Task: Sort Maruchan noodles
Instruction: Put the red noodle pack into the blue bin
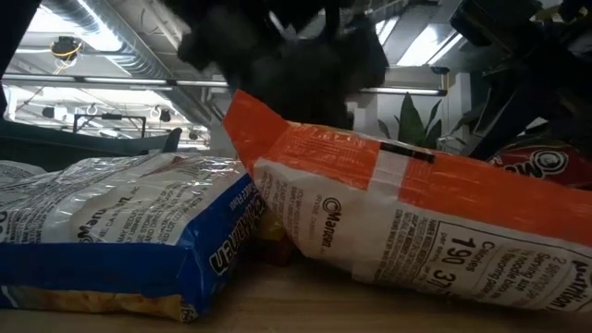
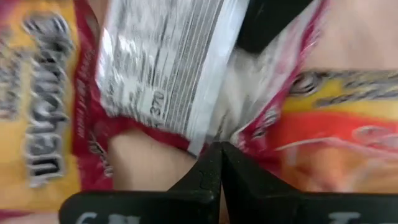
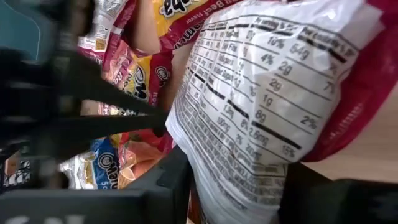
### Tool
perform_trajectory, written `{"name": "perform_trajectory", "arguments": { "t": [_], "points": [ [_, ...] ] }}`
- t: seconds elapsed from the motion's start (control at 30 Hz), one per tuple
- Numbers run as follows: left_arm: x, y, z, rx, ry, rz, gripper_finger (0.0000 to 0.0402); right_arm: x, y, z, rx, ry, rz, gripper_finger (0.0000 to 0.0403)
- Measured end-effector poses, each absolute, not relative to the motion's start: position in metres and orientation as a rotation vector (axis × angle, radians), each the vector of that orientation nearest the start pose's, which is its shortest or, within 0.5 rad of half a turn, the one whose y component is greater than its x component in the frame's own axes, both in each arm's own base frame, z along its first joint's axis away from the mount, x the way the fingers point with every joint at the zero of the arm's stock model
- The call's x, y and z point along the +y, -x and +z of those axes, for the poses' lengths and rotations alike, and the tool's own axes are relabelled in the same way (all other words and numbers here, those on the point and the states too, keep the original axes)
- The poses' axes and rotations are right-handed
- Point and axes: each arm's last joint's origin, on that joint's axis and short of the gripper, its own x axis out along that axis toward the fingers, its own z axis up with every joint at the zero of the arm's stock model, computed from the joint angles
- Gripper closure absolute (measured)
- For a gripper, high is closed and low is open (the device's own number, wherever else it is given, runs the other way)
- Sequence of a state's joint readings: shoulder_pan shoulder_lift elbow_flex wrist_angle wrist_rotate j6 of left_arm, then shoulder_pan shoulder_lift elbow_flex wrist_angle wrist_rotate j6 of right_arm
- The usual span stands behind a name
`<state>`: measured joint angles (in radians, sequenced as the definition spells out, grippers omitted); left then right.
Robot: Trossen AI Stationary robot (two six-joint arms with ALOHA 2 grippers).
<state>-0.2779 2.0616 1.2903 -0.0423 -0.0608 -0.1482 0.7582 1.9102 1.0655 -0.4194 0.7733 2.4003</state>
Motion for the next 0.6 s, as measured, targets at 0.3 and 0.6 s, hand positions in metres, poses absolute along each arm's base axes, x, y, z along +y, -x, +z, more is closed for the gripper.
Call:
{"name": "perform_trajectory", "arguments": {
  "t": [0.3, 0.6],
  "points": [
    [-0.115, -0.379, 0.22, 0.772, -0.014, -0.133, 0.0398, 0.227, -0.269, 0.134, 0.318, -1.359, -0.869, 0.0285],
    [-0.127, -0.292, 0.323, 0.668, -0.013, -0.16, 0.0398, 0.235, -0.297, 0.169, 0.283, -1.307, -0.774, 0.0286]
  ]
}}
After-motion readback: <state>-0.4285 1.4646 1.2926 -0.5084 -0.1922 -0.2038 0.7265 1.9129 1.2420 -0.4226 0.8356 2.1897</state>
